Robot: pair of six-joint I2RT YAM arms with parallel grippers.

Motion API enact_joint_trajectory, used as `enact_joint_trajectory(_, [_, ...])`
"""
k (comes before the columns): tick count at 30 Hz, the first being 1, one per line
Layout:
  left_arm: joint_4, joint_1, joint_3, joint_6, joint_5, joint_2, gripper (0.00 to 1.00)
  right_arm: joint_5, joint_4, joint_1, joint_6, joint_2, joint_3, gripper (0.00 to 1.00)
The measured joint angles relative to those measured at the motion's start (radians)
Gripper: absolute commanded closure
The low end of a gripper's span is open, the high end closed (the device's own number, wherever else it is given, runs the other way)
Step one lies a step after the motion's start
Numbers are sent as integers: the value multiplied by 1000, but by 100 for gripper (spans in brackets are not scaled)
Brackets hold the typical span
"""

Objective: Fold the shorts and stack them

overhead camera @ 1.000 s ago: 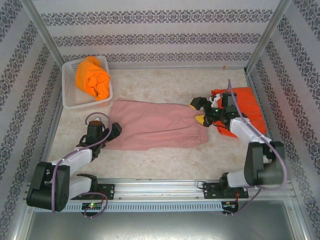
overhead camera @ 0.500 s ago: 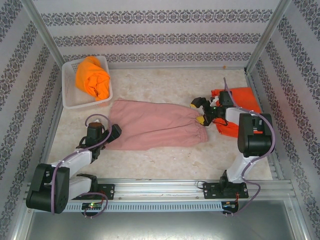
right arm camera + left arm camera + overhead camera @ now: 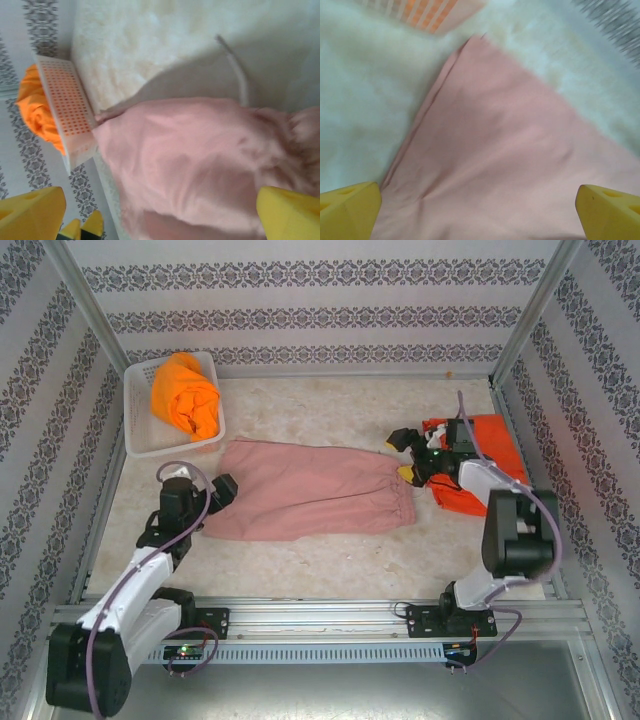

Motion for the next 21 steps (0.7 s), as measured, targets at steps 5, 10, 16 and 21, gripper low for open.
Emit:
enact_joint_trajectory(5, [-21,0,72,-2,26,-89,0,14,-12,0,-3,-239,-56,2])
enact_joint_trajectory(10, [-24,0,72,-37,72,-39,0,25,-25,0,-5,-318,-183,2])
enact_joint_trajectory(16, [-25,0,72,-56,104,0,0,70,-73,0,-47,-288,-296,2])
enact_joint_trajectory(21, [-25,0,72,-58,109,0,0,106,-69,1,-105,-193,-335,2])
